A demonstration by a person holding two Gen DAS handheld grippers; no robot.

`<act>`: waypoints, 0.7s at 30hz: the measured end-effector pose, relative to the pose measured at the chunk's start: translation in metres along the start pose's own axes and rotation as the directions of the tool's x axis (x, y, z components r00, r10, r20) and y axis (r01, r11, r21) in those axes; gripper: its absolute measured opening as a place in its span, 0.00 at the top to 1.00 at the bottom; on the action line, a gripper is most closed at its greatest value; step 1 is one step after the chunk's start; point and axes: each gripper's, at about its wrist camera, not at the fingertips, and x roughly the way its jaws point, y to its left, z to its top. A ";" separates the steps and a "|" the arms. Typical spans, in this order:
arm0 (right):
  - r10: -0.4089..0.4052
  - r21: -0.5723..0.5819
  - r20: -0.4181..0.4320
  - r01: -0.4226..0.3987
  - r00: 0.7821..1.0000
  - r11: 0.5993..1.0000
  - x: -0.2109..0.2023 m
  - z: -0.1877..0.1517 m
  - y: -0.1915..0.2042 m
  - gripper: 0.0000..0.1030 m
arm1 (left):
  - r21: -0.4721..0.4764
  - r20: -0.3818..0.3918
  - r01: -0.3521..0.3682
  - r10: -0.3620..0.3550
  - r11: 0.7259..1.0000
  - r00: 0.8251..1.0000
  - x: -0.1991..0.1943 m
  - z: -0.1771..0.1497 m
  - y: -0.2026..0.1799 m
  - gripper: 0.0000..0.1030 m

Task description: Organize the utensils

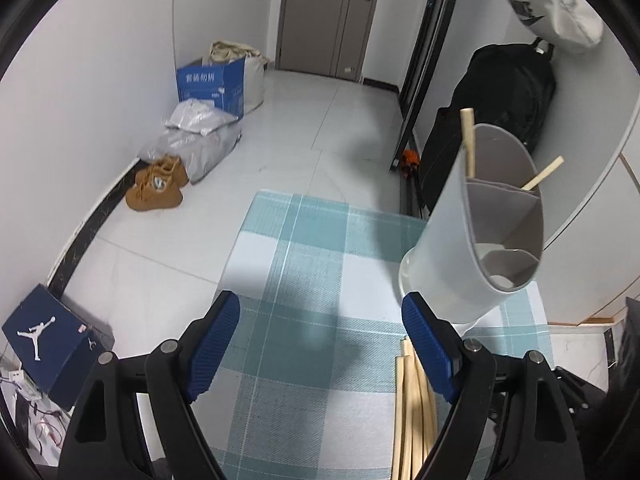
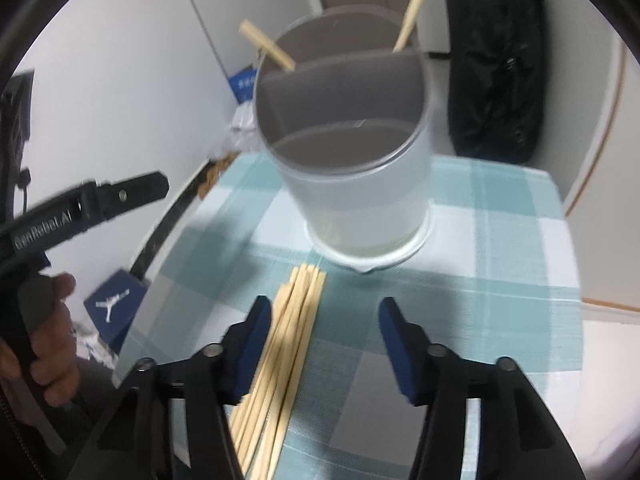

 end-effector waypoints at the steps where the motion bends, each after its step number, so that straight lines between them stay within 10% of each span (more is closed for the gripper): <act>1: -0.003 -0.009 -0.015 0.003 1.000 1.000 0.005 0.000 0.003 0.56 | 0.001 -0.008 -0.006 0.006 1.000 1.000 0.001 0.000 0.001 0.22; 21: -0.047 -0.080 -0.116 0.037 0.992 0.996 0.064 0.016 0.022 0.79 | -0.079 -0.119 -0.007 -0.002 0.997 0.993 0.018 0.002 0.037 0.22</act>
